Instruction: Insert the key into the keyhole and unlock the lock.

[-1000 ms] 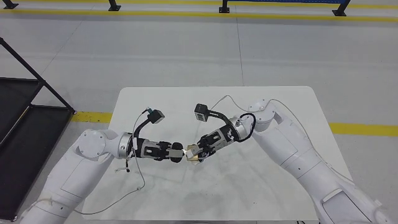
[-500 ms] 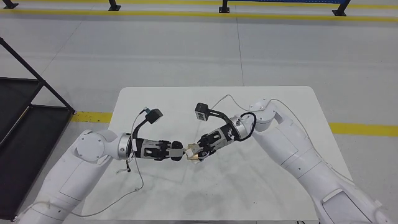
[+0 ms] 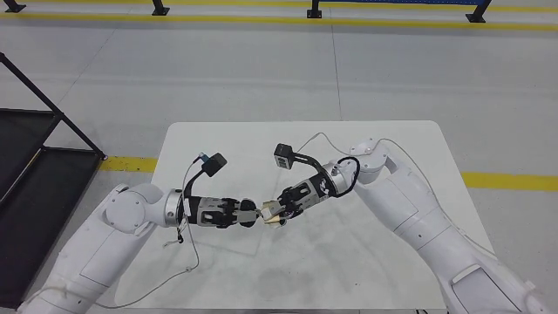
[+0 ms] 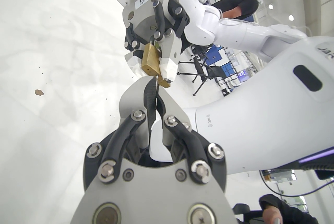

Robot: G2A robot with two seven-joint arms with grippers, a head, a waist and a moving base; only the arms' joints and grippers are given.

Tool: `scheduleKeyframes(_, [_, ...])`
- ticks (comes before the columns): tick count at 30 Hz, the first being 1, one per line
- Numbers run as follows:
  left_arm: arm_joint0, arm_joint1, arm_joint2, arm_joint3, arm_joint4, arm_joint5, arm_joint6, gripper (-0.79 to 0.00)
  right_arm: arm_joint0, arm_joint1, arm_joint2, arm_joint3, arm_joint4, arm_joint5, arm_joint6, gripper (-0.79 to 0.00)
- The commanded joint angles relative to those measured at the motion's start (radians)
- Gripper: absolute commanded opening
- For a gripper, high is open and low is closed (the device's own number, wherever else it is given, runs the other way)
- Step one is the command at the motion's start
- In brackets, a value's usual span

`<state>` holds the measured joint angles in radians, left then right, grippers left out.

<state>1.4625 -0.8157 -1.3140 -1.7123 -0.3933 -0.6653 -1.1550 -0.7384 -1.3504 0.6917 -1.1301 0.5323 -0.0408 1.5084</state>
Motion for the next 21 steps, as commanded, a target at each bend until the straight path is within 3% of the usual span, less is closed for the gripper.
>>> scheduleKeyframes(1, [0.003, 0.003, -0.001, -0.003, 0.011, -0.011, 0.011, -0.785, -0.001, 0.000, 0.000, 0.000, 0.001, 0.000, 0.000, -0.785])
scheduleKeyframes(21, [0.012, 0.019, 0.012, -0.006, 0.048, -0.061, 0.061, -0.785, -0.009, 0.000, 0.003, 0.002, 0.000, -0.004, 0.003, -0.785])
